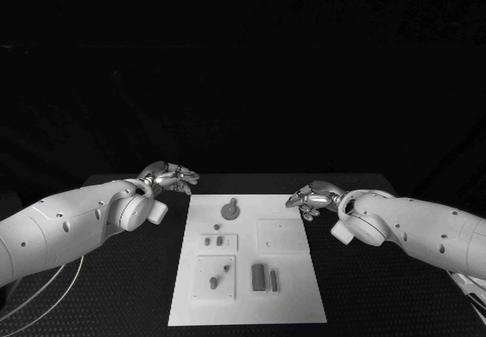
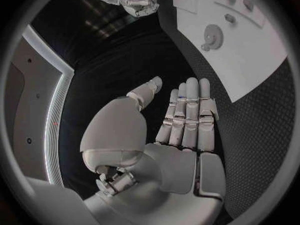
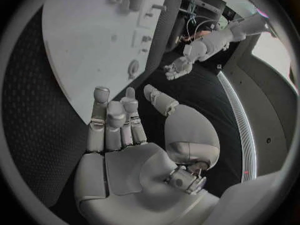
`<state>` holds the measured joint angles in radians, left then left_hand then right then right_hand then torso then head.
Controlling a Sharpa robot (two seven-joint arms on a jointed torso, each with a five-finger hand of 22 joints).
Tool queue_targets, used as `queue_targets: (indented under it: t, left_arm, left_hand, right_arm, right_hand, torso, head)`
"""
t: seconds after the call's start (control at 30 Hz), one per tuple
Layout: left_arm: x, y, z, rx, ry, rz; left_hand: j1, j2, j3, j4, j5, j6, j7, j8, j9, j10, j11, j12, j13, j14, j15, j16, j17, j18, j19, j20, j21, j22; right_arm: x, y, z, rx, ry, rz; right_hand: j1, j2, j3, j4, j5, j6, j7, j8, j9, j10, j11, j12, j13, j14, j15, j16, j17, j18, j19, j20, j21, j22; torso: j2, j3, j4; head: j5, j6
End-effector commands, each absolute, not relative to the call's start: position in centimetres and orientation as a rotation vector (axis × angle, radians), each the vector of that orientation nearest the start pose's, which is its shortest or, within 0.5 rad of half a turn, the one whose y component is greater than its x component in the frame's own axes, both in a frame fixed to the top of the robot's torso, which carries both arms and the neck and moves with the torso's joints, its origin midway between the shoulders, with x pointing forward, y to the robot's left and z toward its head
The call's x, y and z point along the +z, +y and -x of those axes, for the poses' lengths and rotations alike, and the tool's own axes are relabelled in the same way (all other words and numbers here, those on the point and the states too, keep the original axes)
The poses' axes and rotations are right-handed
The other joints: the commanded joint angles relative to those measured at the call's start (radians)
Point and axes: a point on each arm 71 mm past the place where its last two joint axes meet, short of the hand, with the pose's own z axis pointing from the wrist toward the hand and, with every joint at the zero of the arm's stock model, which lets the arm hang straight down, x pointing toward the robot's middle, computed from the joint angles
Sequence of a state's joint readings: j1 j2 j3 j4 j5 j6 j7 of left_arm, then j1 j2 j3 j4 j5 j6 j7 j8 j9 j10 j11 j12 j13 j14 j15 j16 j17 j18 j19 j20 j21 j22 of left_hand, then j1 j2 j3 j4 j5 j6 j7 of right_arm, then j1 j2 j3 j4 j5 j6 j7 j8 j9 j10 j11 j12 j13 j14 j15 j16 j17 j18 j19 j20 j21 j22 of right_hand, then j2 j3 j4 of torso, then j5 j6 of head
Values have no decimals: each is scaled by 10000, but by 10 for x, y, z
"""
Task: Assemble the parts on the task board
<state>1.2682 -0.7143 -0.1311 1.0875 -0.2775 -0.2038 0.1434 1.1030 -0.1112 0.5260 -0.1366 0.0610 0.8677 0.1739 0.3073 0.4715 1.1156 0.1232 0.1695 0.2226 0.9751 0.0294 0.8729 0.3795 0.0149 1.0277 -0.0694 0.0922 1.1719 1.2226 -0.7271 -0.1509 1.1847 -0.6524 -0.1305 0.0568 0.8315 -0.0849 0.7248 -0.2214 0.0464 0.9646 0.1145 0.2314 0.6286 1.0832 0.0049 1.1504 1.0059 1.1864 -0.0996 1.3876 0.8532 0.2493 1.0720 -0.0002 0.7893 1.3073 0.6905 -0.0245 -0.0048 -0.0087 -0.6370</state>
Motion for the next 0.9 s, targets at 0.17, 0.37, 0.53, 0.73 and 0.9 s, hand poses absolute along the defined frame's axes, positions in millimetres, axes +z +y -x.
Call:
queue_targets:
  t: [0.17,0.37,0.53,0.73,0.9]
  left_arm:
    - [-202,280,-566,-11979,15653,10363]
    - [-200,277,-573,-12224,15397,10564]
    - [-198,274,-578,-12478,15235,10533]
    - [-197,271,-585,-12631,15054,10639]
    - [-198,270,-584,-12691,15092,10623]
  left_hand:
    - [-118,159,73,-159,-4,162,-100,117,-11,256,-46,-33,-36,-325,308,-1221,-301,-72,-715,308,-280,-247]
    - [-274,174,168,-207,0,-127,-128,-11,-83,71,26,-384,-201,-639,569,-2129,-334,-141,-1469,561,-313,-819]
    - [-454,148,183,-227,-11,-463,-158,-154,-154,-499,98,-880,-479,-1403,838,-2951,-430,-149,-2104,845,-325,-1466]
    - [-823,154,-175,-340,-43,-1069,-399,-394,-223,-1695,-30,-1055,-995,-2814,1108,-4011,-745,-149,-3140,1293,-307,-2423]
    - [-884,197,-283,-380,-53,-1137,-397,-373,-193,-1798,-31,-1023,-1132,-2897,1169,-4157,-751,-149,-3149,1327,-294,-2811]
  right_arm:
    - [-221,-261,-569,11312,16563,-7841]
    - [-224,-261,-585,11649,15949,-8494]
    - [-228,-249,-591,12438,15575,-8921]
    - [-231,-238,-591,12865,15566,-9022]
    - [-231,-240,-589,12875,15590,-9049]
  right_hand:
    - [136,158,122,-98,11,-506,344,-114,83,-1360,354,-2490,-1740,-2101,456,-2512,-1208,-540,-2308,697,-1660,-453]
    - [126,345,238,-125,19,-957,659,-228,109,-1859,844,-4884,-3666,-3441,1620,-5079,-2499,-1014,-4126,1185,-3049,-1029]
    - [103,526,64,-100,11,-1434,726,-383,56,-2066,1359,-6634,-5112,-4136,2344,-6868,-3366,-1377,-5362,1490,-3927,-1354]
    - [-187,644,-946,-395,11,-1956,655,-545,-8,-2558,1609,-8079,-6263,-5140,2754,-8280,-4084,-1556,-6030,1700,-4712,-1811]
    - [-49,714,-1467,-451,12,-2056,672,-451,-26,-1986,1607,-8866,-7193,-4947,2773,-8890,-4484,-1434,-5816,1797,-5164,-2197]
  torso:
    - [-355,35,-54]
    - [-585,47,-31]
    - [-775,31,-48]
    - [-936,48,-97]
    - [-992,89,-99]
  head:
    - [-42,700]
    - [-28,1000]
    - [22,1138]
    - [132,1157]
    - [182,1148]
